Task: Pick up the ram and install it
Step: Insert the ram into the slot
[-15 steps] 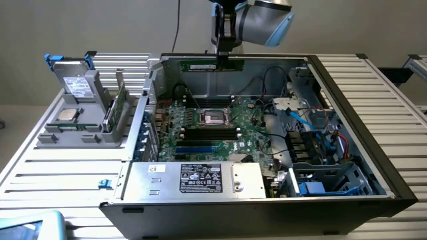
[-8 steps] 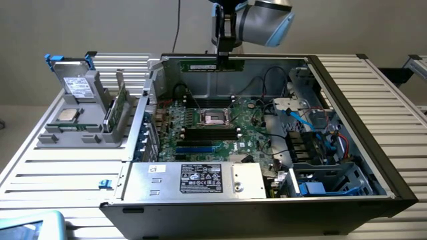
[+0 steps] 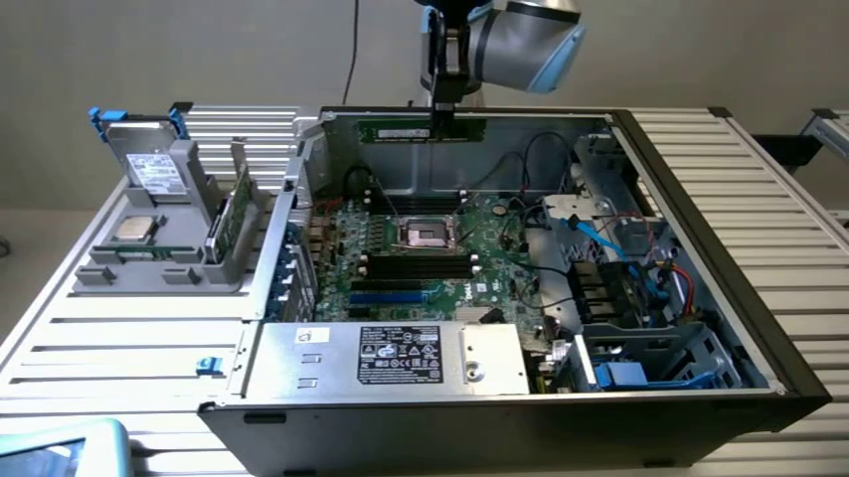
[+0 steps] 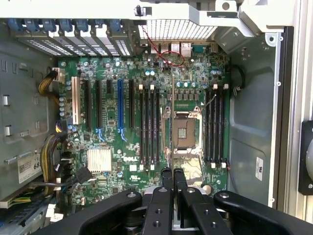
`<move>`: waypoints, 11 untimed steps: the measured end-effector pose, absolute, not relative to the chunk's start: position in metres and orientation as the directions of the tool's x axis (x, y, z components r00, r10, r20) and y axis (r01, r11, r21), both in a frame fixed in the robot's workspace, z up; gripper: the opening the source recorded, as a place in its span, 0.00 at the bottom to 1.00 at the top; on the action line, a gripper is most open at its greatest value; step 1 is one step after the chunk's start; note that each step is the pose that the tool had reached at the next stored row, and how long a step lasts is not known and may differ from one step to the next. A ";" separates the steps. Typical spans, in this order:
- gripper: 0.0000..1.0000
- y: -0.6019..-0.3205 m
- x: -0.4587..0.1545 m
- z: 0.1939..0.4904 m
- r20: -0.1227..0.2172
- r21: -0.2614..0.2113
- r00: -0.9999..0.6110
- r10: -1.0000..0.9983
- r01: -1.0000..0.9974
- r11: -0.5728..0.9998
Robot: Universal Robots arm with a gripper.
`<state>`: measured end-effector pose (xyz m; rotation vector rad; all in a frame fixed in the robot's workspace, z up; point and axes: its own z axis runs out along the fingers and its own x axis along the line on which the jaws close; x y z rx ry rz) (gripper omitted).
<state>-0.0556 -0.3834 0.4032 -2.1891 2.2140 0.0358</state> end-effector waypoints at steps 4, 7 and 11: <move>0.13 -0.382 -0.056 0.402 -0.011 -0.003 -0.011 -1.000 -1.000 0.011; 0.13 -0.382 -0.056 0.400 0.005 -0.003 -0.011 -1.000 -1.000 0.011; 0.13 -0.382 -0.055 0.395 0.005 -0.003 -0.011 -1.000 -1.000 0.011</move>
